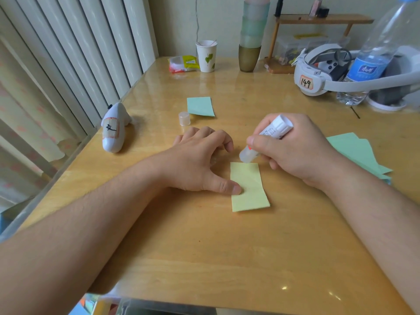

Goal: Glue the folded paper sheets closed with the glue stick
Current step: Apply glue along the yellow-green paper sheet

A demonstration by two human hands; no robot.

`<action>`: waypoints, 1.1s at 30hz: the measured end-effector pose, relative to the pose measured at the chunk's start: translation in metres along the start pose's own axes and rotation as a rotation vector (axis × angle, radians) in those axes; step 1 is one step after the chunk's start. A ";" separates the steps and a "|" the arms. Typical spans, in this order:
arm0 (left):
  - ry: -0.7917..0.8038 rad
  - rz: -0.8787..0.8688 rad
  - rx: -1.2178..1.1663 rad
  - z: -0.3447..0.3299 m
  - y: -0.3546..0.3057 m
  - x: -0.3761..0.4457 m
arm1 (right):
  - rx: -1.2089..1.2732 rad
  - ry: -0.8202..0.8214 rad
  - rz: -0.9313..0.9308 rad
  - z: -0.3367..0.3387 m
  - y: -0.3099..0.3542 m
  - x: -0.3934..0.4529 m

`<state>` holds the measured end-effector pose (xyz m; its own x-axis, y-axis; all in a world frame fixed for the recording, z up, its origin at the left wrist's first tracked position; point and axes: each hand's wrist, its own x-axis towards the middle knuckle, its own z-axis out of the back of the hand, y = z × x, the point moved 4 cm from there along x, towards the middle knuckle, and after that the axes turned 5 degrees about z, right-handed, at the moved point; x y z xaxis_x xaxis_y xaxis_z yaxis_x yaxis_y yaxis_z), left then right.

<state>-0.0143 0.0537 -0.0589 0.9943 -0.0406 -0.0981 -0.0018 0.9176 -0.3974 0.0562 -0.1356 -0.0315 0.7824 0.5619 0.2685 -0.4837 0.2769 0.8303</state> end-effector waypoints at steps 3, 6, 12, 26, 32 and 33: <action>-0.033 0.011 0.011 -0.003 -0.002 0.003 | -0.017 0.049 0.001 -0.006 -0.001 -0.001; -0.049 0.012 0.053 -0.005 -0.003 0.004 | -0.086 0.106 -0.010 -0.013 -0.004 -0.003; -0.051 0.015 0.063 -0.006 -0.002 0.005 | -0.144 0.137 -0.040 -0.015 -0.002 -0.004; -0.035 0.010 0.070 -0.005 -0.001 0.005 | -0.329 0.114 -0.059 0.010 -0.006 -0.007; -0.032 0.015 0.071 -0.004 -0.002 0.004 | -0.081 0.067 -0.091 0.011 -0.011 -0.003; -0.035 0.014 0.069 -0.005 -0.003 0.004 | -0.003 0.030 -0.098 0.013 -0.012 -0.002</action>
<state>-0.0110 0.0494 -0.0624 0.9974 -0.0151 -0.0703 -0.0091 0.9433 -0.3319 0.0652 -0.1502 -0.0360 0.8139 0.5552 0.1714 -0.4070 0.3341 0.8501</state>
